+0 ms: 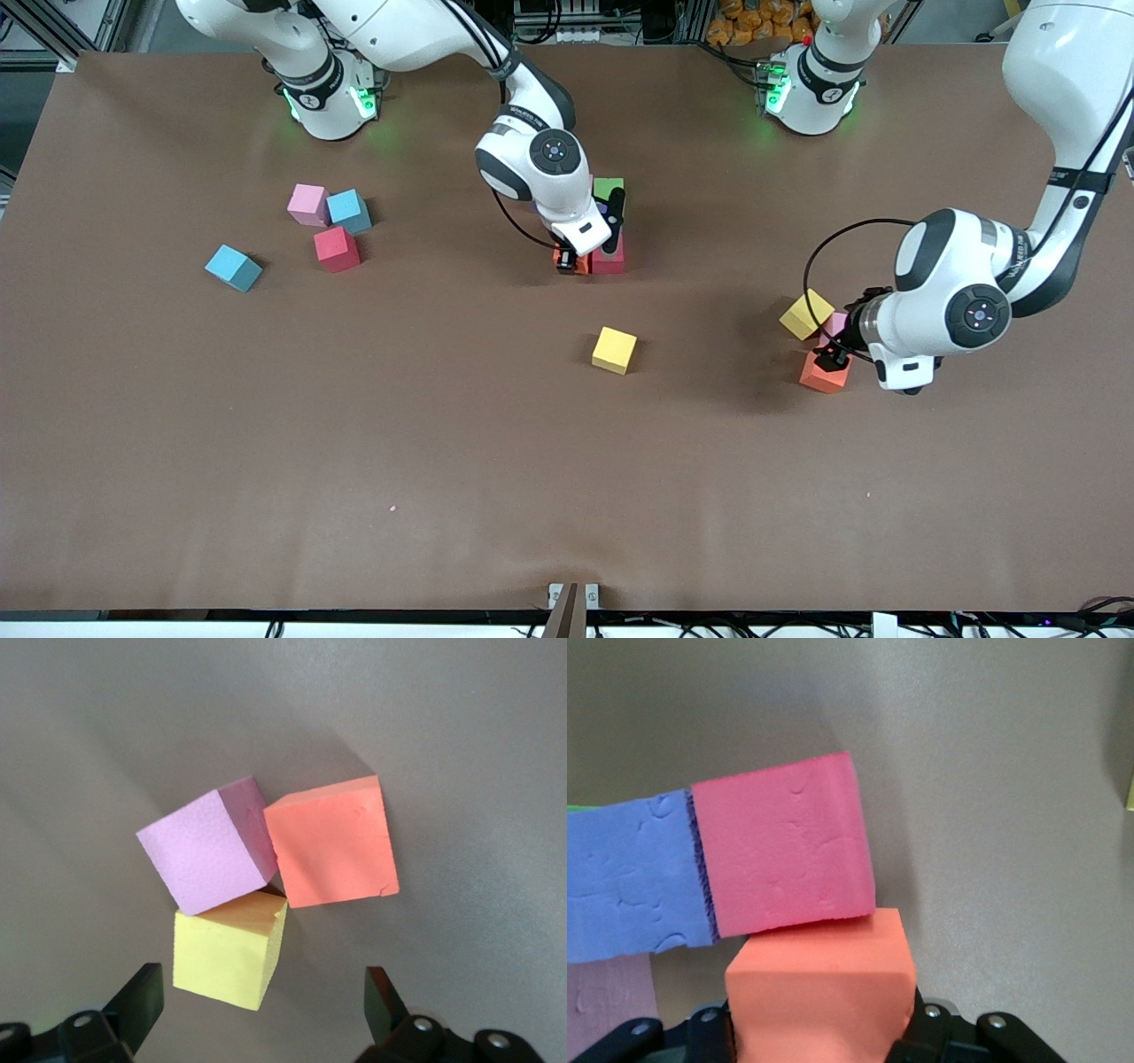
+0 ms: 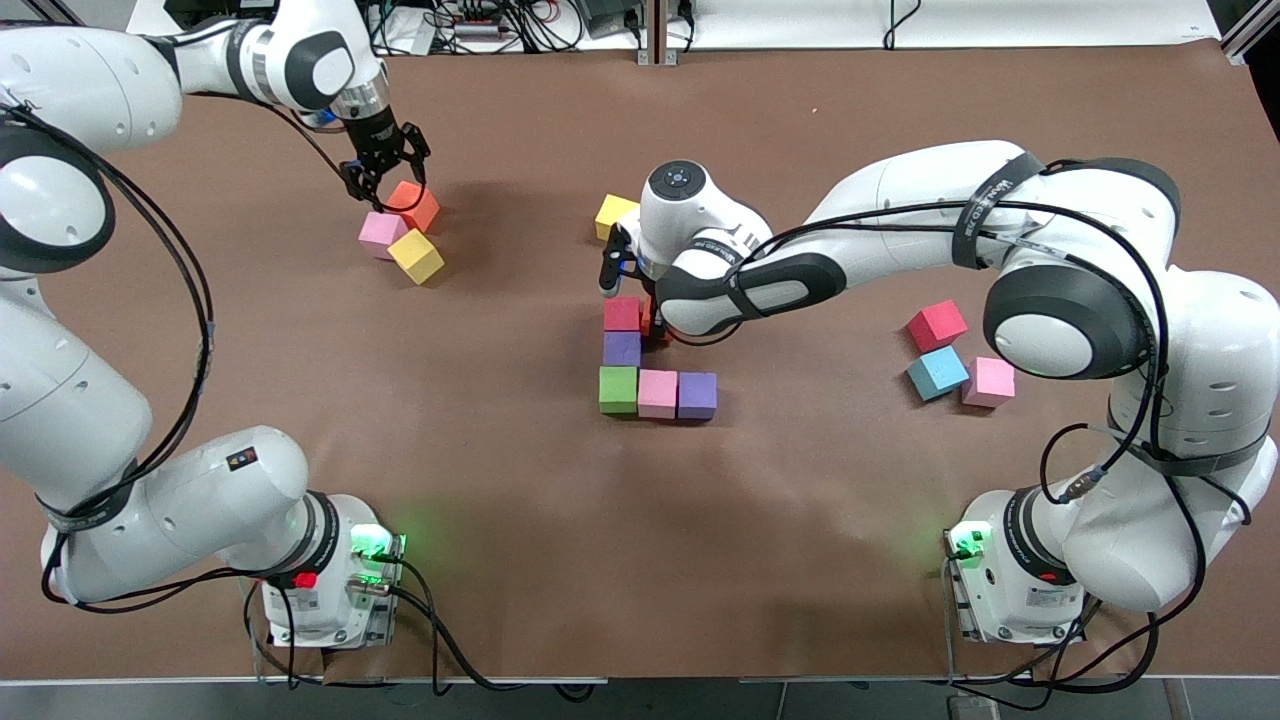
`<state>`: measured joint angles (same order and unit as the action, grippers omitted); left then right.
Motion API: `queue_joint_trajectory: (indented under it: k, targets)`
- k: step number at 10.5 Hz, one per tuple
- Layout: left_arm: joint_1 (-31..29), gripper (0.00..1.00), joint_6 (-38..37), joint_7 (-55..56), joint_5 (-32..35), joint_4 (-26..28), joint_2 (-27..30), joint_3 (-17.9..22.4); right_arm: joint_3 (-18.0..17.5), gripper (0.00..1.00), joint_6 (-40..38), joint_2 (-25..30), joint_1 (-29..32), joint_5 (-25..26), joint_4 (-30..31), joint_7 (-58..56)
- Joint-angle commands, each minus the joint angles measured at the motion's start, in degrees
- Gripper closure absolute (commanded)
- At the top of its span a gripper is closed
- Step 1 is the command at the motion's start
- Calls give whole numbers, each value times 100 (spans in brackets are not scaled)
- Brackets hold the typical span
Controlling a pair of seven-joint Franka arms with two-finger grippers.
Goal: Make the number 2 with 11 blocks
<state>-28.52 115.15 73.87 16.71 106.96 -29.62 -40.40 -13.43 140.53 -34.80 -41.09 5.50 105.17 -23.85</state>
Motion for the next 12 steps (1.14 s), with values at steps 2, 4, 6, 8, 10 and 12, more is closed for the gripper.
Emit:
queue_joint_trajectory:
  k: [2, 4, 6, 8, 10, 12]
  targets:
    - [-74, 0, 480, 610, -133, 465, 211, -108, 52, 58, -17, -159, -83, 100, -155, 48]
    - [-74, 0, 578, 664, -133, 606, 193, -108, 52, 58, -17, -159, -136, 144, -155, 48]
    - [-109, 0, 981, 813, -125, 974, 281, -108, 52, 58, -17, -203, -180, 328, -155, 48]
    - [-118, 0, 983, 814, -124, 1029, 264, -100, 60, 58, -17, -203, -198, 329, -155, 48]
    - [-118, 0, 956, 717, -89, 1064, 255, -100, 60, 58, -17, -221, -250, 329, -155, 48]
    - [-162, 0, 843, 577, -54, 1082, 281, -100, 183, 55, -17, -238, -364, 329, -155, 48]
